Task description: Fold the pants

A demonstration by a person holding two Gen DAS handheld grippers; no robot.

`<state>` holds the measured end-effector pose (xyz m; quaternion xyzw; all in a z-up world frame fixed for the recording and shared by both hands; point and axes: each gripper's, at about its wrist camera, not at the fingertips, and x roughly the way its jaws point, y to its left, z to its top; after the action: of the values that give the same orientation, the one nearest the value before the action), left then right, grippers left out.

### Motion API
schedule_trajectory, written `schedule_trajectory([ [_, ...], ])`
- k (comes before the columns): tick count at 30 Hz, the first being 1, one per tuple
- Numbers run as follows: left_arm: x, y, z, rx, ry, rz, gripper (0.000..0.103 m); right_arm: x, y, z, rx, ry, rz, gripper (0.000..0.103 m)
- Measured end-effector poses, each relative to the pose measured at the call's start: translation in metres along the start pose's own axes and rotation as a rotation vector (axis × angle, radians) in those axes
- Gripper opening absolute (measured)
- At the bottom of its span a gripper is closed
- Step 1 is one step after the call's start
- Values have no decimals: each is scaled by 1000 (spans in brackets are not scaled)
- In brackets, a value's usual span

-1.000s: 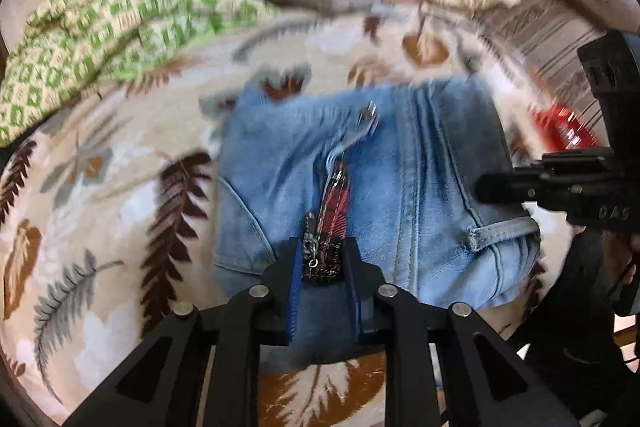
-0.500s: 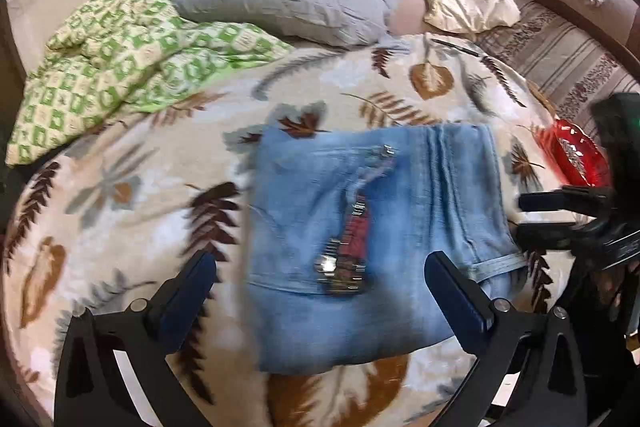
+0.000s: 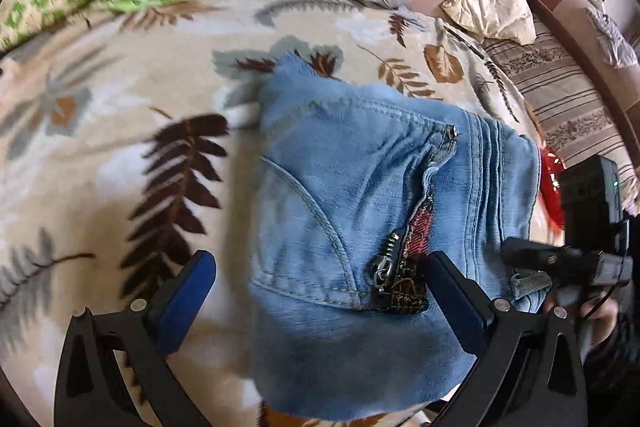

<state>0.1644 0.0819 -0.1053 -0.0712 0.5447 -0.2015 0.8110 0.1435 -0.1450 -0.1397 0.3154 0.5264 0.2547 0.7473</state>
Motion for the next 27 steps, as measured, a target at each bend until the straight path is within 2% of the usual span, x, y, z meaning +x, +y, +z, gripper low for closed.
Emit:
schedule_trajectory([
  [3,8,0,0,-5,21,-19,103,12,12,0,-44,-20,-50,90],
  [8,15,0,-1,-9,24,-18,101,21,29,-2,-120,-59,-158,75],
  [9,16,-2,-1,-2,25,-21,99,22,30,-2,-128,-65,-165,73],
  [11,16,-6,0,8,28,-43,78,21,35,-4,-152,-78,-182,63],
  [12,14,-11,-1,22,17,-28,76,22,39,-5,-172,-84,-198,62],
  [14,9,-17,-3,52,5,-18,61,24,47,-6,-206,-95,-226,58],
  [18,0,-31,-4,104,-29,24,51,19,53,-8,-248,-121,-250,53],
  [21,-14,-45,-1,130,-76,41,44,5,60,-7,-283,-156,-251,42],
  [25,-29,-61,8,86,-178,-14,44,-24,68,3,-336,-222,-259,39],
  [27,-22,-73,10,42,-218,-36,44,-40,68,15,-381,-243,-271,39],
])
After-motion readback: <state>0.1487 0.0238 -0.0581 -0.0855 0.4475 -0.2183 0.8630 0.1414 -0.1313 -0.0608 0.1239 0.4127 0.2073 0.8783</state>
